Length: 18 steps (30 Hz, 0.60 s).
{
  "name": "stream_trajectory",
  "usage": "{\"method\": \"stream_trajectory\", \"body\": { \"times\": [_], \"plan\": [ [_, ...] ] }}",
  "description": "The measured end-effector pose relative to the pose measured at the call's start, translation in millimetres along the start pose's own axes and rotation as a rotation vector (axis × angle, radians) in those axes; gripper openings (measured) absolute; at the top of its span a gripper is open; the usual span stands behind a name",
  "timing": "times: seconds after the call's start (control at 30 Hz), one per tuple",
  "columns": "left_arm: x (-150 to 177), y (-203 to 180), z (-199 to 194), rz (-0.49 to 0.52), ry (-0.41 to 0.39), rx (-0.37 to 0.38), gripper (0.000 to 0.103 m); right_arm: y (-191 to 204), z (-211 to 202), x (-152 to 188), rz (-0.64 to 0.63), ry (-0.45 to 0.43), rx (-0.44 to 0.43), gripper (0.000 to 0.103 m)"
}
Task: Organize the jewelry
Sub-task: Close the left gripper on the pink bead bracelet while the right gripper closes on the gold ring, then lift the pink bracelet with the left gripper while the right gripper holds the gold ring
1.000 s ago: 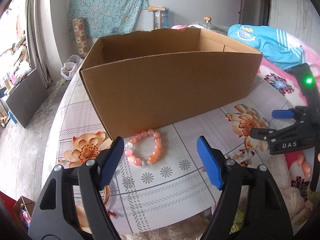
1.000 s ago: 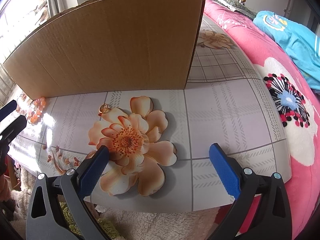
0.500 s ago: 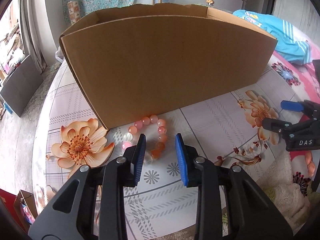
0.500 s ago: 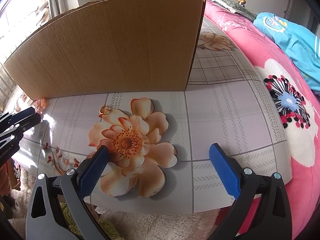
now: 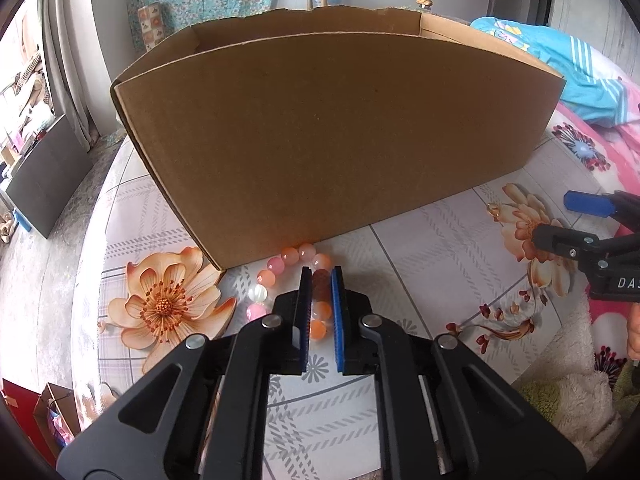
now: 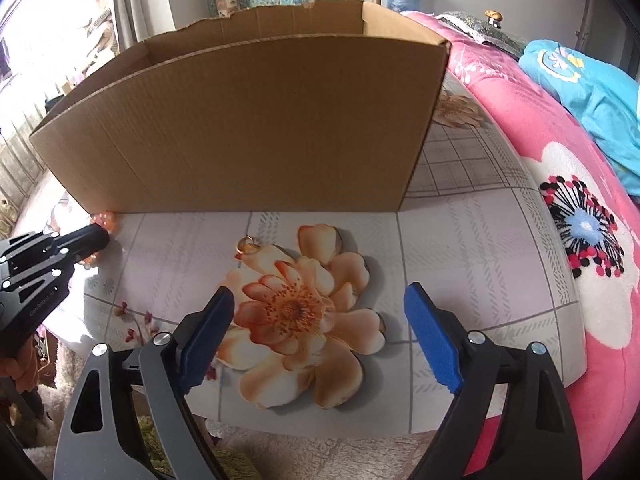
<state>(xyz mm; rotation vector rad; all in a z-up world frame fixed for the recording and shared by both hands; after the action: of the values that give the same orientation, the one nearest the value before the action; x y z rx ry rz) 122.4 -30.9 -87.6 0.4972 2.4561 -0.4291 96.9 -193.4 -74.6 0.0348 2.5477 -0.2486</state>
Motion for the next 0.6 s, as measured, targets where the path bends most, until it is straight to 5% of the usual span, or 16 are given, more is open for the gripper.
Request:
{"method": "stream_trajectory", "body": {
  "times": [0.23,0.6],
  "plan": [
    [4.6,2.8,-4.9,-0.005,0.006,0.016,0.008,26.0,4.8,-17.2,-0.012,-0.029,-0.070,0.042],
    [10.2,5.0,-9.9,-0.004,0.007,0.026,0.008,49.2,15.9,-24.8,-0.072,-0.026,-0.074,0.012]
  ]
}}
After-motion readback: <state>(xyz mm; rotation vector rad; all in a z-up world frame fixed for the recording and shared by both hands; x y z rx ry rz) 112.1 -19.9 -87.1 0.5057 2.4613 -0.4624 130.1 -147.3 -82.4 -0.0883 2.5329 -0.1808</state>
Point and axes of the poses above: each gripper's, at about its wrist camera, not at the fingertips, and z roughly the way its jaws point, y to its left, x to its underside, the point moved 9 cm from there along z, roughly the way its jaws point, and after that the axes turned 13 degrees about x, right-handed, at the moved point
